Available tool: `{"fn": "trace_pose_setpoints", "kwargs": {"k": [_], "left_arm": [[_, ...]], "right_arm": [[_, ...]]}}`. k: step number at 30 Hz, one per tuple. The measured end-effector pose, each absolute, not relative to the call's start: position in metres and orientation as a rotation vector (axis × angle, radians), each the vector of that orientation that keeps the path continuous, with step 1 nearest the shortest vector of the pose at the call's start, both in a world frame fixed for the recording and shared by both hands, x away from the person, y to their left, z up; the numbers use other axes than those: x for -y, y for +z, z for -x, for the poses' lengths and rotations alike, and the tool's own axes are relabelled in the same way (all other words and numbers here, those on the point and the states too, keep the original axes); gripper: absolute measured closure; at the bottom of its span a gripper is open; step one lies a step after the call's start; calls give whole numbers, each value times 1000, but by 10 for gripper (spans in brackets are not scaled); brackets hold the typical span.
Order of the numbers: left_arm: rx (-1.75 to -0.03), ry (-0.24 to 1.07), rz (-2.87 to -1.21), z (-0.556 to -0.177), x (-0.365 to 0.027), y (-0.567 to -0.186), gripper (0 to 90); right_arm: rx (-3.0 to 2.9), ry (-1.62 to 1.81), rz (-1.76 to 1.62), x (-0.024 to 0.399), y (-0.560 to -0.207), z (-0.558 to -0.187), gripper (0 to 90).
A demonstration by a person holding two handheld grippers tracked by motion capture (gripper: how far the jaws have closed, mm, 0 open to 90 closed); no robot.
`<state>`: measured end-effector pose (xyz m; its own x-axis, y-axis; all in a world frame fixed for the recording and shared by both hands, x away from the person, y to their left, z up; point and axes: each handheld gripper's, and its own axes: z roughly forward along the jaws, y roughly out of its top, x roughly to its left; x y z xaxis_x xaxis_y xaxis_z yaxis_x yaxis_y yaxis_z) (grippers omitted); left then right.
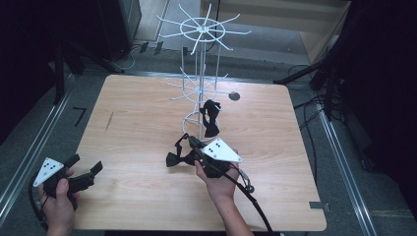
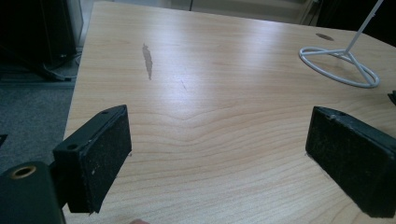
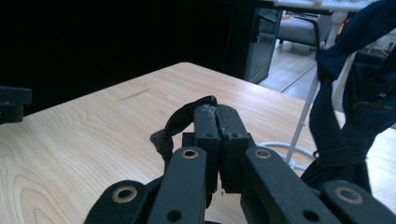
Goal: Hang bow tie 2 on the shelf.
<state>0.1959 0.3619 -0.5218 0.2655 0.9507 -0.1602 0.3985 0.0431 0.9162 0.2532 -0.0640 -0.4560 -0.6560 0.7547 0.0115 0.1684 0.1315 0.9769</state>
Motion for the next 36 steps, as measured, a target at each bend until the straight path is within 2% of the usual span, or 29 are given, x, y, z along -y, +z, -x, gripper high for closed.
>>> {"fn": "trace_pose_setpoints", "kwargs": {"k": [36], "left_arm": [[-1301,693,-1533,-196,-362,-522,79]], "right_arm": [[-1809,1598,-819,73,-404,-261,896]]}}
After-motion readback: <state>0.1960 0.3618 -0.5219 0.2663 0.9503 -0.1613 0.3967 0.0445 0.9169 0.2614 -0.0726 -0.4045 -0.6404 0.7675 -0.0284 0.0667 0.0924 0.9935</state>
